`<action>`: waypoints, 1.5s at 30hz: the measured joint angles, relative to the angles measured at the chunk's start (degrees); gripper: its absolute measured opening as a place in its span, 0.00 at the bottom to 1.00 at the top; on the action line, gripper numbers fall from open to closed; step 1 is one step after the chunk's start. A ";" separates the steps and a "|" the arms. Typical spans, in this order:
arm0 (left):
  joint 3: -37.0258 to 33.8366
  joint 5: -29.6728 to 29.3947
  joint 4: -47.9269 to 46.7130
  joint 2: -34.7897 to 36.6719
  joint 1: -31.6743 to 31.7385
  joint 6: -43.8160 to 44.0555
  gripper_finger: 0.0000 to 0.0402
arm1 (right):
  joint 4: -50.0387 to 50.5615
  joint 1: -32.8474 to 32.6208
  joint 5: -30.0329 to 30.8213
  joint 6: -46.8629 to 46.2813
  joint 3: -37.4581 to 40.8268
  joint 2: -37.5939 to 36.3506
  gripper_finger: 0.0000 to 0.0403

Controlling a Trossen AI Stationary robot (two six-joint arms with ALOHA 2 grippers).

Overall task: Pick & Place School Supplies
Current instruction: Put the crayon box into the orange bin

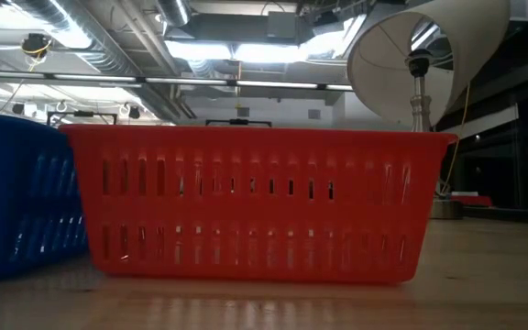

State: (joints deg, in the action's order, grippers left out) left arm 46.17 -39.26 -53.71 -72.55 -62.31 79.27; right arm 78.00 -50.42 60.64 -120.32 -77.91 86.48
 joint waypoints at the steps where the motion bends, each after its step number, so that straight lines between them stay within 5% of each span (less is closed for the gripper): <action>1: 0.11 -1.61 -0.10 1.29 1.34 -2.58 0.53 | 0.02 0.21 0.00 0.59 0.00 0.00 0.24; 4: 0.24 -3.85 2.18 5.38 7.23 -14.97 0.53 | -0.01 1.05 0.00 2.44 0.00 0.00 0.24; 7: 0.24 -0.61 11.31 8.32 16.09 -36.29 0.52 | 0.11 1.97 -0.05 5.05 0.00 0.00 0.24; 14: 0.30 31.74 30.53 5.62 45.25 -68.49 0.51 | 3.27 1.88 -1.53 4.09 0.00 0.00 0.24; 21: 5.34 47.45 33.81 -6.74 62.73 -94.59 0.47 | 3.23 0.03 -1.75 2.27 0.00 -0.02 0.24; 24: 11.04 50.19 31.86 -14.35 65.14 -103.97 0.47 | 3.23 -0.35 -1.76 1.04 0.00 -0.02 0.24; 30: 20.37 52.67 28.99 -25.16 67.85 -106.83 0.47 | -1.19 -0.03 -7.43 5.60 0.00 -0.02 0.24; 35: 21.00 54.37 34.81 -29.05 66.95 -120.17 0.47 | -2.58 0.57 -11.44 10.20 0.00 -0.02 0.24; 45: 21.03 55.03 49.74 -35.69 65.01 -122.05 0.55 | -2.57 0.55 -10.30 7.15 0.00 0.02 0.24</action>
State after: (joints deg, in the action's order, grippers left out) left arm 67.20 15.77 -3.97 -108.24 2.69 -42.78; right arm 75.43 -49.87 50.34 -113.16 -77.91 86.50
